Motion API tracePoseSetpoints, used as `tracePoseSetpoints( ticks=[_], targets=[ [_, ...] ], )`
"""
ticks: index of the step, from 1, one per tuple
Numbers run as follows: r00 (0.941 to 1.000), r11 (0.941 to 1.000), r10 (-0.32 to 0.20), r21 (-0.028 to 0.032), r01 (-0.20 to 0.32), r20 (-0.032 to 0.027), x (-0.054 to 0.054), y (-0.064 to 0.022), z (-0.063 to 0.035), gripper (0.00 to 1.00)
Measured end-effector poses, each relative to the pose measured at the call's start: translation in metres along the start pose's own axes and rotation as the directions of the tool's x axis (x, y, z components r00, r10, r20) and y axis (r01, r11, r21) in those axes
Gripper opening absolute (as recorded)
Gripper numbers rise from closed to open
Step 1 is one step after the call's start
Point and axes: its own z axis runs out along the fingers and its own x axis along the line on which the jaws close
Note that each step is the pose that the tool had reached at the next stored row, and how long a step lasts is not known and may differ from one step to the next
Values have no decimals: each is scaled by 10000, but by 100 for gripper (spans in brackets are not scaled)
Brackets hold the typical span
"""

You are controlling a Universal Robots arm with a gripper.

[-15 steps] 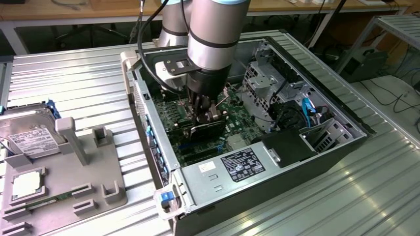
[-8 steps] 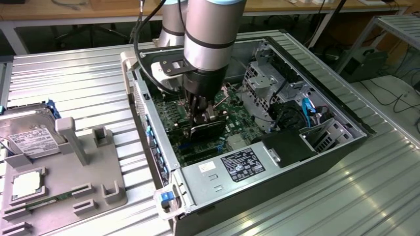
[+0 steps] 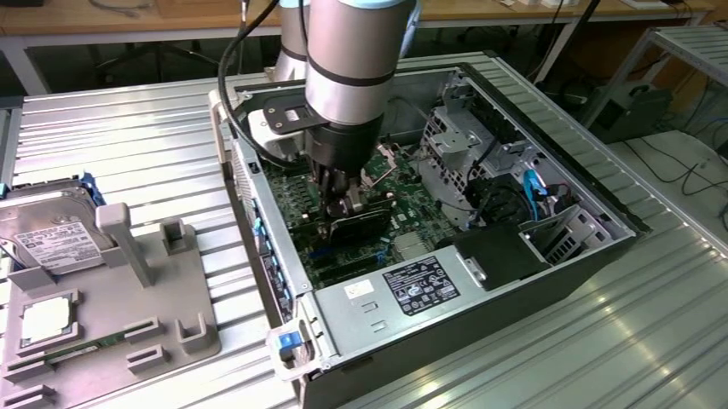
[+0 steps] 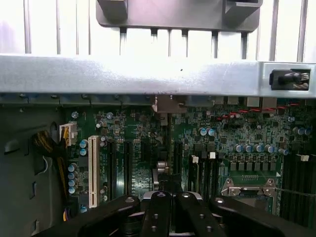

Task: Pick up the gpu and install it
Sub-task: 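Press down on the gpu until it lock into place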

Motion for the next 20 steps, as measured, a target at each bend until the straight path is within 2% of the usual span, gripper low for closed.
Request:
tracePoseSetpoints(
  ticks=[4, 8, 10, 20],
  targets=[
    [10000, 10000, -31, 0, 31, 1, -2, 67, 5, 11],
    [10000, 10000, -76, -1, 76, 3, -1, 73, 12, 11],
    [9999, 9999, -124, -10, 124, -2, 1, 79, 61, 11],
    [9997, 9998, -209, -32, 208, -152, 4, 91, 118, 11]
  ],
)
